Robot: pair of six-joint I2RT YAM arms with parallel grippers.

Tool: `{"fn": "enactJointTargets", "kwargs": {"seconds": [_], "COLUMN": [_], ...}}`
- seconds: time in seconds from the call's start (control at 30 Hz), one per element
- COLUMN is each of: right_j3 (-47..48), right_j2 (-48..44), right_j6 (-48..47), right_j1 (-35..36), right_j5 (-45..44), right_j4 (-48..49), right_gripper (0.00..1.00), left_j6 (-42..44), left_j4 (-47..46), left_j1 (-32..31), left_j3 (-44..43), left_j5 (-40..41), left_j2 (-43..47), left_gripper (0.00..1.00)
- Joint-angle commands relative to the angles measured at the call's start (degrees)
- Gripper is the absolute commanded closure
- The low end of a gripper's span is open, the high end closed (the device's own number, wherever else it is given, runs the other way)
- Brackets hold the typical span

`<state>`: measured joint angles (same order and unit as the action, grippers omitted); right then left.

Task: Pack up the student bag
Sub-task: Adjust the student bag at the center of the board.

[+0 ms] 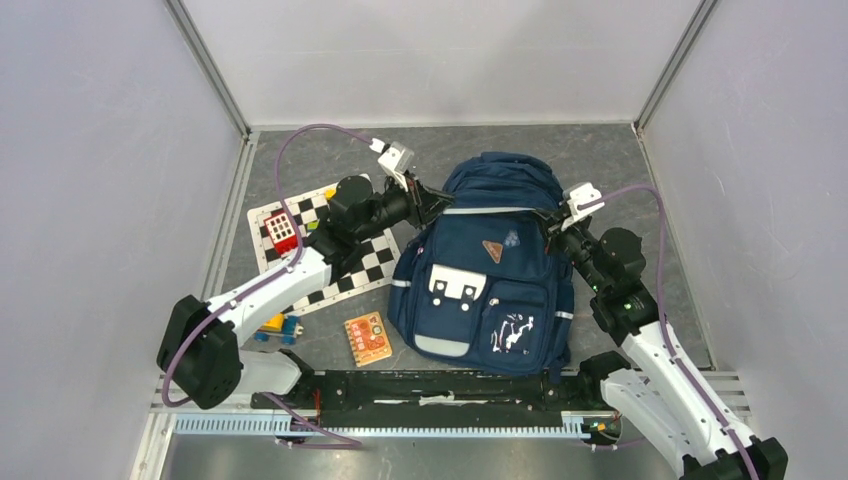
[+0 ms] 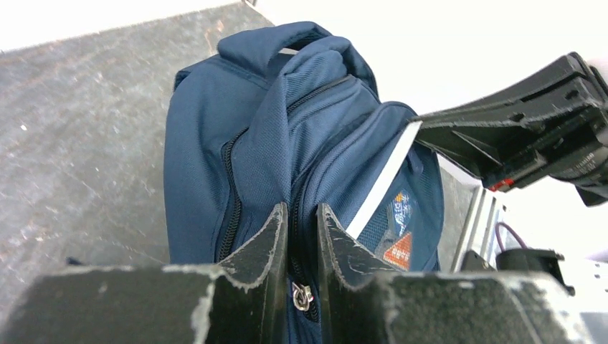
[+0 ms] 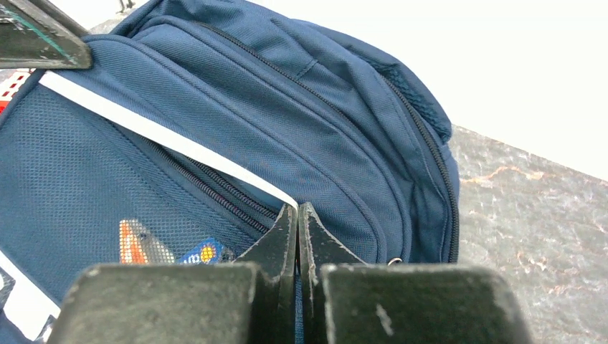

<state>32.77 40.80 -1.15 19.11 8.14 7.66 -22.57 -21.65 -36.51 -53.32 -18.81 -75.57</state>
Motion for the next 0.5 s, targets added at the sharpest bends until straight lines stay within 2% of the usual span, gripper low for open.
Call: {"fn": "enactJointTargets", "kwargs": {"seconds": [0.0, 0.17, 0.2, 0.3, 0.4, 0.47], "right_j3": [-0.08, -0.36, -0.19, 1.73, 5.94, 7.56], "right_j2": [-3.22, -4.7, -4.97, -5.48, -4.79, -4.04], "right_j6": [-0.03, 1.08, 2.29, 5.99, 11.11, 14.05], "right_j1": [-0.66, -0.68, -0.66, -0.66, -0.69, -0.66], "right_j5": [-6.14, -7.09, -7.55, -9.8, -11.36, -11.83], "right_j4": [1.77, -1.42, -2.12, -6.48, -15.11, -19.58], "right_gripper": [1.0, 0.99, 0.95, 0.71, 0.58, 0.44], "left_j6": [-1.78, -1.75, -2.09, -4.38, -5.56, -5.86], "left_j4": [-8.41, -6.96, -6.85, -5.67, -3.08, -0.1], "left_j1": [-1.11, -1.28, -1.43, -1.59, -1.65, -1.63], "left_j3": [0.29, -0.2, -0.29, -0.44, -0.99, -1.72], "left_j5": [-5.1, -5.08, -4.67, -1.24, 0.97, 1.71], "left_j2": [7.08, 8.32, 8.25, 8.16, 7.84, 7.03], "left_gripper": [0.98, 0.98, 0.98, 0.98, 0.98, 0.98]}}
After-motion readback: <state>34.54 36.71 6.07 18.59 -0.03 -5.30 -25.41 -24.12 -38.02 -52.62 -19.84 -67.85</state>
